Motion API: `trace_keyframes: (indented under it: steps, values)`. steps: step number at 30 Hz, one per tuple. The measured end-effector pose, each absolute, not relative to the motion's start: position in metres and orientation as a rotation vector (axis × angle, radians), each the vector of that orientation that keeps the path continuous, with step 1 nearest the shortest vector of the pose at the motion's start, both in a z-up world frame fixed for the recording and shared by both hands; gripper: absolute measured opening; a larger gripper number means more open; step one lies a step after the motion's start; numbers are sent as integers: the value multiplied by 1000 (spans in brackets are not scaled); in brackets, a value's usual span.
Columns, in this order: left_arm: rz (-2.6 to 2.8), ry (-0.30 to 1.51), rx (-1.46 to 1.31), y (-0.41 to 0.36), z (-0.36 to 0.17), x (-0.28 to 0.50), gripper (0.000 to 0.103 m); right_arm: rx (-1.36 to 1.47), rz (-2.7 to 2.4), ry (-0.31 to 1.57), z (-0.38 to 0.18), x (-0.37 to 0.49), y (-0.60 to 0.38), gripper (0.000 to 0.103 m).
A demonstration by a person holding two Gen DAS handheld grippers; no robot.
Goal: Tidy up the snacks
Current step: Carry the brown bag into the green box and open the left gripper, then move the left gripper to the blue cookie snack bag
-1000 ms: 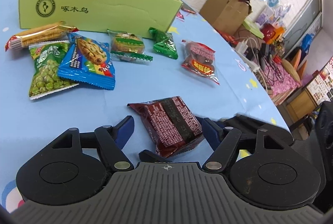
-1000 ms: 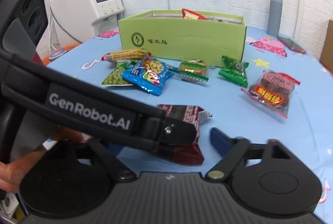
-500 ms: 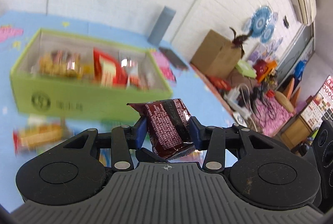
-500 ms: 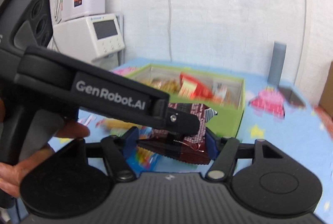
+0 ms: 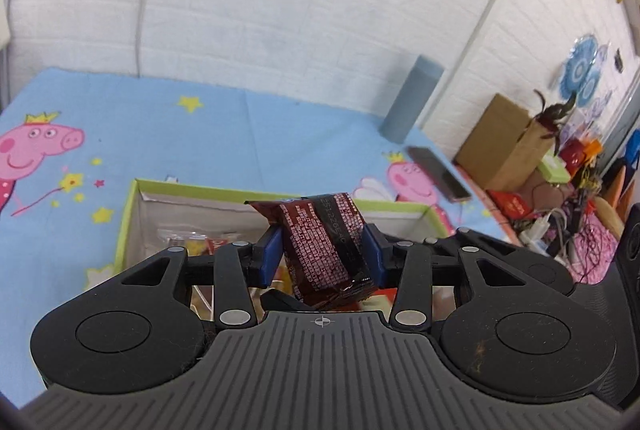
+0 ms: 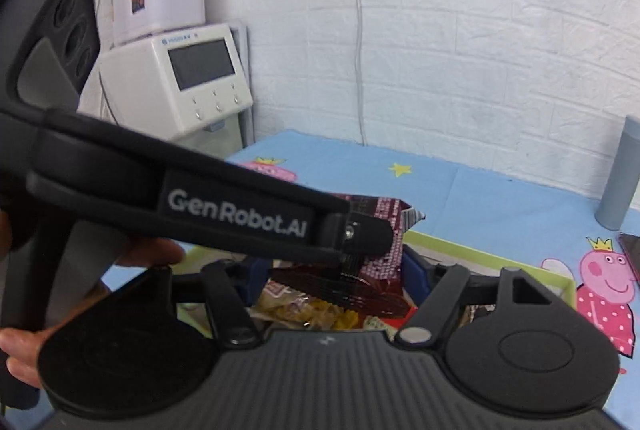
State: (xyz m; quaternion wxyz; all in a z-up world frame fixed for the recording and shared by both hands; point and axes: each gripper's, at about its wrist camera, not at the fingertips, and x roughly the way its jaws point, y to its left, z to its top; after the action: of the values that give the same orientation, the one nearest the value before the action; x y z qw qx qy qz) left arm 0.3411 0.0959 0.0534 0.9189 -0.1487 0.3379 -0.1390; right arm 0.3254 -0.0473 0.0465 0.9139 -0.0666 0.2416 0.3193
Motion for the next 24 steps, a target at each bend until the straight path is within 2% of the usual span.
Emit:
trace_keyframes:
  steps: [2,6,11,19,24]
  values:
    - [-281,704,-332,101,46,347,31,-141,629,509,39,332,-47,93]
    - [-320,630,-340,113,51,314,49,-98,623,448,50,307,-72,93]
    - [-350,598,-347,119,54,251,56,-59,612,400,57,240,-106,93]
    - [-378,747,-319,95,11,183,56,31,660,592,-7,159,-106,93]
    - [-407,827,-298,80,-8,186,46,30,666,664,-29,160,-95,93]
